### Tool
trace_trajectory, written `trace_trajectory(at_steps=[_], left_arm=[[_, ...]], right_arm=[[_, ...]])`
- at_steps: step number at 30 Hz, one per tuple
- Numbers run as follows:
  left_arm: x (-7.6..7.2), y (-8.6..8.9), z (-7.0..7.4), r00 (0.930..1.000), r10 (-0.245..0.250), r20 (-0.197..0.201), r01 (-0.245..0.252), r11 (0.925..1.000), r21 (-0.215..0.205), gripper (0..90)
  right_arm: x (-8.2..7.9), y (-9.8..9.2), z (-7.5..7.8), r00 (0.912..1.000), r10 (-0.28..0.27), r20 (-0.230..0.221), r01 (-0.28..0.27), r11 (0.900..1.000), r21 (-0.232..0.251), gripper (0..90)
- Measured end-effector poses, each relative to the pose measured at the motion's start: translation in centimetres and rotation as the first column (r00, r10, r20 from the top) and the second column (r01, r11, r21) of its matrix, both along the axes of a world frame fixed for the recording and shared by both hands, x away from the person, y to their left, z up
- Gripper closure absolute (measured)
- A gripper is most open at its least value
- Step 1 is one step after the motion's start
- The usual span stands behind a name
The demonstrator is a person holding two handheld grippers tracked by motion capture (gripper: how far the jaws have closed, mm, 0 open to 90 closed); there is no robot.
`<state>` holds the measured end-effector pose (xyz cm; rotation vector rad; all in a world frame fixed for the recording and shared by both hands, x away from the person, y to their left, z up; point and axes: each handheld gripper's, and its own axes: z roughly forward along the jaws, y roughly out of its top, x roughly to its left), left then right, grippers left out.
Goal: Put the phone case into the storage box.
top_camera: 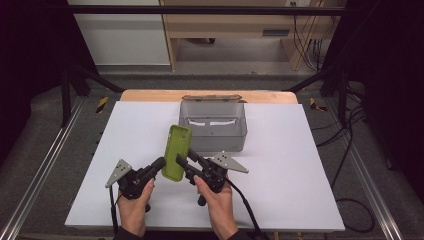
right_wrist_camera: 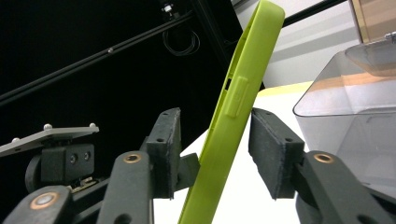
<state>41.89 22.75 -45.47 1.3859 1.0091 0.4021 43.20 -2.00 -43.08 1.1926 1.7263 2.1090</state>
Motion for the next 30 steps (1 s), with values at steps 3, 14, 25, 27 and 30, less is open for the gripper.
trace_trajectory(at_steps=[3, 14, 25, 27, 30], left_arm=[[-0.04, 0.01, 0.03, 1.0, 0.005, 0.002, -0.005, 1.0, 0.0, 88.3], [-0.08, 0.17, 0.08, 0.9999, 0.013, 0.004, -0.013, 0.9999, -0.006, 88.3], [0.03, 0.06, -0.14, 1.0, 0.006, -0.001, -0.006, 1.0, -0.007, 88.2], [0.06, -0.12, -0.29, 1.0, 0.0, -0.005, 0.0, 1.0, -0.008, 88.2], [0.12, -0.25, -0.41, 0.9999, -0.006, -0.01, 0.006, 1.0, -0.006, 88.2]], right_arm=[[0.04, 0.14, -0.04, 1.0, -0.003, -0.004, 0.003, 1.0, 0.009, 57.8], [0.08, 0.87, -0.33, 0.9993, 0.006, -0.036, -0.005, 0.999, 0.042, 65.1], [0.06, 0.99, -0.41, 0.9995, 0.007, -0.03, -0.006, 0.999, 0.032, 74.1], [0.08, 0.95, -0.38, 0.9995, 0.007, -0.03, -0.006, 0.999, 0.032, 76.5], [0.14, 0.87, -0.37, 0.9996, 0.004, -0.027, -0.003, 1.0, 0.027, 76.8]])
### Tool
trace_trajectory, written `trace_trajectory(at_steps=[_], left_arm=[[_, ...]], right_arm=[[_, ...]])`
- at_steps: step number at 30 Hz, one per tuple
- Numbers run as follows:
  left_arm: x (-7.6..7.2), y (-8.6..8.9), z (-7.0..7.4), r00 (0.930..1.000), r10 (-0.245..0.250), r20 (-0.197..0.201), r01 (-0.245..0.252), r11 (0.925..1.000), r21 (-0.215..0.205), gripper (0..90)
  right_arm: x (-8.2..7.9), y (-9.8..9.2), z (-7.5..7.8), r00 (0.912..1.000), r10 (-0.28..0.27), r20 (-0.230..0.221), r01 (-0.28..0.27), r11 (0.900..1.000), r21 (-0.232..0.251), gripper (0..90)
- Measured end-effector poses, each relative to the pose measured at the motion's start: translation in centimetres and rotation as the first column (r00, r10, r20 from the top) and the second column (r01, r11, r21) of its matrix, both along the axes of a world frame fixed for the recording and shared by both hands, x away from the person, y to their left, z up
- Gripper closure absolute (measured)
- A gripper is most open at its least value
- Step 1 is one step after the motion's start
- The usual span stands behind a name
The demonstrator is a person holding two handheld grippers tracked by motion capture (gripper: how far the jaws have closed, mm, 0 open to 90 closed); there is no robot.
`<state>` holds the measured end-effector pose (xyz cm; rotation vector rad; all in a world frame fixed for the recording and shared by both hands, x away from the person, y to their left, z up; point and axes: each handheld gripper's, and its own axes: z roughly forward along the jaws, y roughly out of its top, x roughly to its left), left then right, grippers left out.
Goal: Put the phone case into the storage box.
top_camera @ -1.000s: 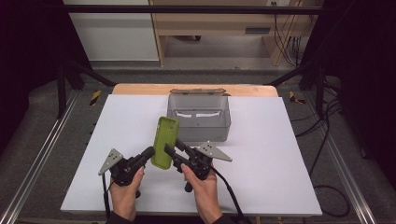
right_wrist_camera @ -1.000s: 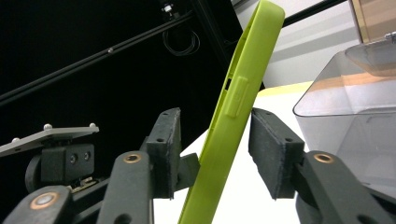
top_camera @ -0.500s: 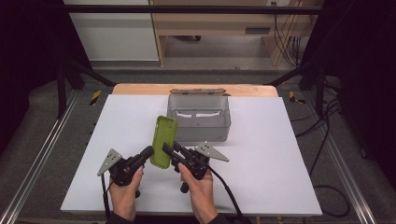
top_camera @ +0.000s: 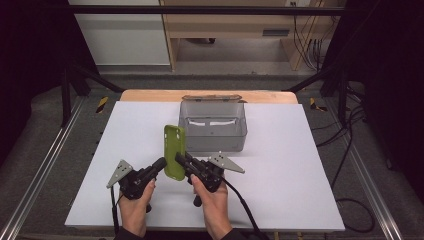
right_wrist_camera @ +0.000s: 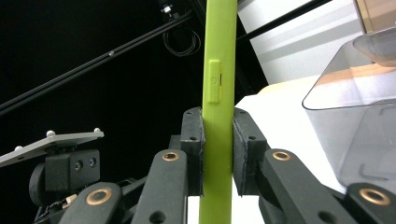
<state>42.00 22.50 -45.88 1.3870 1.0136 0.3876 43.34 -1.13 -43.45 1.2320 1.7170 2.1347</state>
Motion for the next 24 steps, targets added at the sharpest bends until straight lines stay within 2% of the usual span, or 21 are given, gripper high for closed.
trace_trajectory(at_steps=[5, 10, 15, 17, 19, 20, 22, 24], left_arm=[[0.1, 0.0, -0.2, 0.9999, -0.007, -0.008, 0.007, 0.9999, -0.01, 88.1], [0.2, -0.3, -0.4, 0.9997, -0.018, -0.015, 0.017, 0.9997, -0.019, 88.0], [0.2, -0.7, -0.4, 0.9996, -0.028, -0.005, 0.028, 0.9995, 0.016, 84.5], [0.3, -0.7, -0.3, 0.9995, -0.031, 0.008, 0.031, 0.9995, 0.003, 71.7], [0.3, -0.5, 0.0, 0.9992, -0.013, 0.037, 0.013, 0.9999, 0.005, 61.2], [0.3, -0.3, 0.1, 0.9988, -0.013, 0.048, 0.013, 0.9999, 0.002, 51.5], [0.2, 0.2, 0.4, 0.9971, 0.008, 0.075, -0.009, 0.9999, 0.012, 48.1], [0.2, 0.7, 0.5, 0.9954, 0.032, 0.09, -0.035, 0.9991, 0.025, 36.7]], right_arm=[[0.1, -0.1, 0.0, 0.9999, -0.001, -0.01, 0.001, 1.0, 0.006, 77.1], [0.0, -0.1, 0.1, 0.9998, -0.012, -0.018, 0.012, 1.0, -0.009, 77.2], [0.0, -0.4, 0.3, 0.9993, -0.026, -0.028, 0.026, 0.999, -0.022, 77.3], [0.2, -1.0, 0.5, 0.9978, -0.052, -0.041, 0.052, 0.999, -0.005, 77.3], [0.3, -1.6, 0.9, 0.9966, -0.072, -0.04, 0.072, 0.997, -0.005, 77.3], [0.3, -2.3, 1.4, 0.9958, -0.088, -0.025, 0.088, 0.996, -0.016, 77.3], [0.3, -2.7, 1.8, 0.9952, -0.096, -0.02, 0.095, 0.995, -0.016, 77.3], [0.4, -3.9, 2.8, 0.9932, -0.116, -0.002, 0.116, 0.993, -0.036, 77.2]])
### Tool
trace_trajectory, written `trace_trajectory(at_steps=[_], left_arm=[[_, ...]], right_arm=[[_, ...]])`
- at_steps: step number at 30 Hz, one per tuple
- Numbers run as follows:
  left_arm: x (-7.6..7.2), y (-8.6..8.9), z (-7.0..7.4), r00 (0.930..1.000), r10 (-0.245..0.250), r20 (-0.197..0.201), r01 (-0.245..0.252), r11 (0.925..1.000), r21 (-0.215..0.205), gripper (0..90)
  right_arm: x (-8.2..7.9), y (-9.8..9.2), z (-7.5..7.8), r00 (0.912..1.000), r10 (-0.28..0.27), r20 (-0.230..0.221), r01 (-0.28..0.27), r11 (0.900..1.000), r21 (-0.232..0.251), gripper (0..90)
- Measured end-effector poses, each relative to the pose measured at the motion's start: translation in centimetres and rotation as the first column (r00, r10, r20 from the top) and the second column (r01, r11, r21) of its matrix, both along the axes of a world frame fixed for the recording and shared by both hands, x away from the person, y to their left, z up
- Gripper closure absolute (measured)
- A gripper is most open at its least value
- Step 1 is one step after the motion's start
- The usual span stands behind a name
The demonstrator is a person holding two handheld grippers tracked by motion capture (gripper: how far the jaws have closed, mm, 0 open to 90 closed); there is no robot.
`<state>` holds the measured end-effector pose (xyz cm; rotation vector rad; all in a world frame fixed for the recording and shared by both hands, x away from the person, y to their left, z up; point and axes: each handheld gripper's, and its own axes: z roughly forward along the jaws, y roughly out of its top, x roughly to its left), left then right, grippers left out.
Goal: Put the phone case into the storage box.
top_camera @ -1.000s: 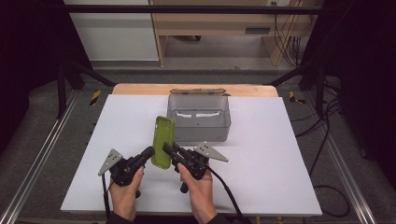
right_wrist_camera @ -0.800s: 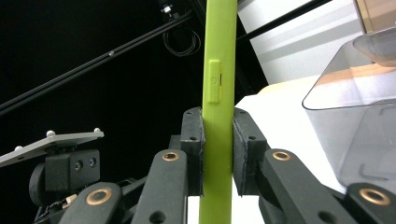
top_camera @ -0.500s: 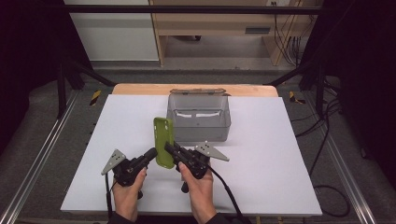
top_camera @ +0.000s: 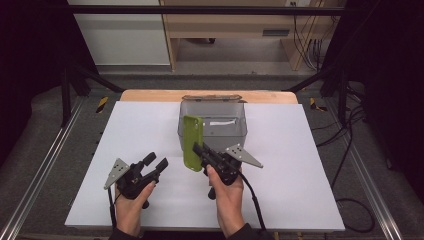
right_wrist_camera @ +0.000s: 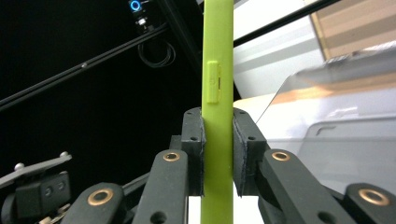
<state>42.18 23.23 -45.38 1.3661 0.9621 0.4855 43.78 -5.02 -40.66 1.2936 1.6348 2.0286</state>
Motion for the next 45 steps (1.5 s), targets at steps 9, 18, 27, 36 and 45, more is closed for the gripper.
trace_trajectory(at_steps=[9, 18, 27, 36, 45], left_arm=[[-1.3, 3.5, 0.6, 0.9936, 0.109, 0.03, -0.111, 0.987, 0.116, 18.1], [-2.4, 5.1, 0.1, 0.9904, 0.132, 0.041, -0.137, 0.9718, 0.192, 7.4], [-2.2, 5.4, -0.1, 0.9898, 0.14, 0.03, -0.143, 0.9742, 0.175, 6.5], [-2.1, 5.7, -0.2, 0.9901, 0.135, 0.036, -0.14, 0.9744, 0.176, 4.6], [-2.1, 5.7, -0.2, 0.9921, 0.118, 0.043, -0.123, 0.9781, 0.168, 3.8]], right_arm=[[1.5, -2.8, 2.7, 0.999, -0.035, -0.028, 0.034, 0.999, -0.032, 77.2], [4.0, -5.2, 5.2, 0.9949, -0.049, -0.089, 0.044, 0.997, -0.064, 77.2], [6.4, -6.1, 5.8, 0.9886, -0.085, -0.124, 0.071, 0.991, -0.114, 77.2], [8.4, -5.7, 6.4, 0.983, -0.174, -0.059, 0.154, 0.957, -0.247, 77.2], [10.6, -6.1, 6.3, 0.9685, -0.233, -0.087, 0.204, 0.944, -0.258, 77.2]])
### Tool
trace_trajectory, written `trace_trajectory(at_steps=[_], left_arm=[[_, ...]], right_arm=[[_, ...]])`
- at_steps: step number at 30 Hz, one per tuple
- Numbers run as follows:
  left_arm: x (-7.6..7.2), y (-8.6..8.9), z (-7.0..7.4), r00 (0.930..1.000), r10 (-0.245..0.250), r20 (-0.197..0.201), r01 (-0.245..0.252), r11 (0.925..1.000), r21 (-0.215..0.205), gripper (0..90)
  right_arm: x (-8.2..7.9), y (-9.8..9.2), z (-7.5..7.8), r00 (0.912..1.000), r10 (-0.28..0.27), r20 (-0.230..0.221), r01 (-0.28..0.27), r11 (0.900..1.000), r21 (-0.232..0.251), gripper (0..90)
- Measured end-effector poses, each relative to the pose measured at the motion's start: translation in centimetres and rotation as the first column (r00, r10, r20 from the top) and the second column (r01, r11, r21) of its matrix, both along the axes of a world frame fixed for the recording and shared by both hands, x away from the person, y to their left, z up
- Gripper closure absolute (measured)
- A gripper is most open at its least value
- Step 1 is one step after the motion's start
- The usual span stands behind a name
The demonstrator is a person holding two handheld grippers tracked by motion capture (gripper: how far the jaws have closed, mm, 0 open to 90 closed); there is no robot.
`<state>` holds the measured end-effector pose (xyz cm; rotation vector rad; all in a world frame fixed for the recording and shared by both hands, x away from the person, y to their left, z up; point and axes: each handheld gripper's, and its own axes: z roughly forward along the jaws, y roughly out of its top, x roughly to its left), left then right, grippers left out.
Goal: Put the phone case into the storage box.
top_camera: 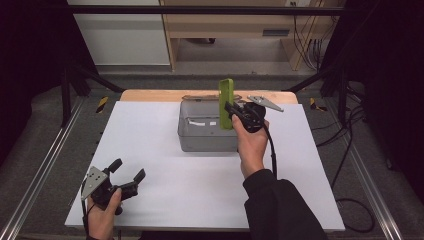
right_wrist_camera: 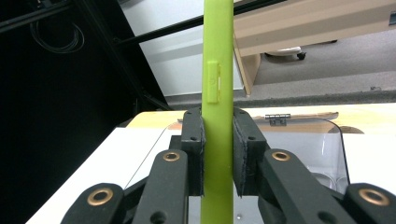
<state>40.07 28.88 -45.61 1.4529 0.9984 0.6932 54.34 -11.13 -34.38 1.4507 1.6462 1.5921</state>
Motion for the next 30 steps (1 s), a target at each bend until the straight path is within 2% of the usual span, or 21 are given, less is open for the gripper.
trace_trajectory(at_steps=[17, 20, 24, 30], left_arm=[[0.1, -0.2, -0.1, 0.9999, -0.012, 0.01, 0.012, 0.9996, 0.024, 3.5], [0.0, -0.2, -0.1, 0.9997, -0.015, 0.02, 0.014, 0.9995, 0.028, 2.9], [-0.1, 0.1, 0.1, 0.9986, 0.006, 0.052, -0.008, 0.9996, 0.028, 2.0], [-0.1, 0.3, 0.1, 0.9974, 0.013, 0.071, -0.014, 0.9997, 0.021, 1.9]], right_arm=[[1.6, 0.4, 0.7, 0.9996, -0.023, -0.016, 0.022, 0.998, -0.059, 77.2], [1.9, 0.1, 0.6, 0.999, -0.039, -0.023, 0.037, 0.997, -0.07, 77.2], [1.8, 0.0, 0.6, 0.9989, -0.04, -0.026, 0.038, 0.997, -0.062, 77.2], [1.9, -0.1, 0.6, 0.9985, -0.039, -0.039, 0.036, 0.996, -0.076, 77.2]])
